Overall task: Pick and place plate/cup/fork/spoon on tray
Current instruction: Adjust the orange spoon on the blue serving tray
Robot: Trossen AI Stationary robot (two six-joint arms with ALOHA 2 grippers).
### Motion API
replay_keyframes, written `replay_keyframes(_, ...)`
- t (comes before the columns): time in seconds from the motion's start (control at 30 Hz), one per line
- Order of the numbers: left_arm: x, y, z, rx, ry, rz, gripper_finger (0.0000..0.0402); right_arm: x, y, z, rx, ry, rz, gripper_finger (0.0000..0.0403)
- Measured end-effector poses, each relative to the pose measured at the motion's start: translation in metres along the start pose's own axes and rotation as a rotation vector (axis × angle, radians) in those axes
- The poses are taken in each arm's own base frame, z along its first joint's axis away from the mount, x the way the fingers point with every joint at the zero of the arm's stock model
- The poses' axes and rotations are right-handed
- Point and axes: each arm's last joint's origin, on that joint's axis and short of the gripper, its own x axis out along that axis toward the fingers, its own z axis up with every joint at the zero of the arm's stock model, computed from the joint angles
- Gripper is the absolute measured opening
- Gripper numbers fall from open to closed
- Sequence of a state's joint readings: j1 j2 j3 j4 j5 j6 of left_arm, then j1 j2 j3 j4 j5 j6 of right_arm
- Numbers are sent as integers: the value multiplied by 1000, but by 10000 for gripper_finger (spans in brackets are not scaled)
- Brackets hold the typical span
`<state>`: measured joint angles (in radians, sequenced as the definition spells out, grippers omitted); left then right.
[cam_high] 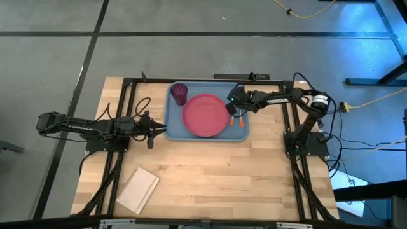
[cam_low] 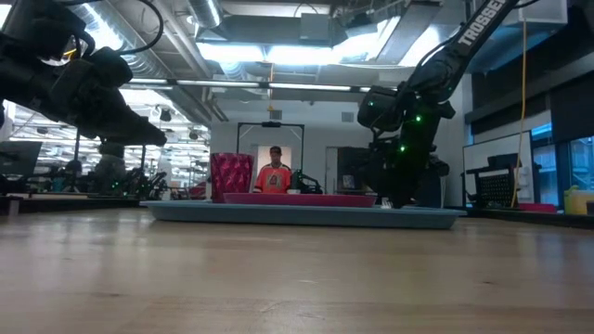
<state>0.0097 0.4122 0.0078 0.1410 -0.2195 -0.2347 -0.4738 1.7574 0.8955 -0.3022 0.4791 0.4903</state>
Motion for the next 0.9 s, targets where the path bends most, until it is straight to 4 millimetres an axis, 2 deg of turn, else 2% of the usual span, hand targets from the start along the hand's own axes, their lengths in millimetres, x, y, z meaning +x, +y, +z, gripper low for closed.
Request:
replay_keyframes(0.47, 0, 0, 0, -1, 0, 0, 82, 2, 5, 4, -2, -36, 54, 6)
replay_keyframes(0.73, 0, 0, 0, -1, -1, 0, 82, -2, 7, 1, -20, -80, -51, 6)
replay_keyframes(0.9, 0, 0, 0, 0, 0, 0, 82, -3, 10, -4, 5, -54, -28, 6)
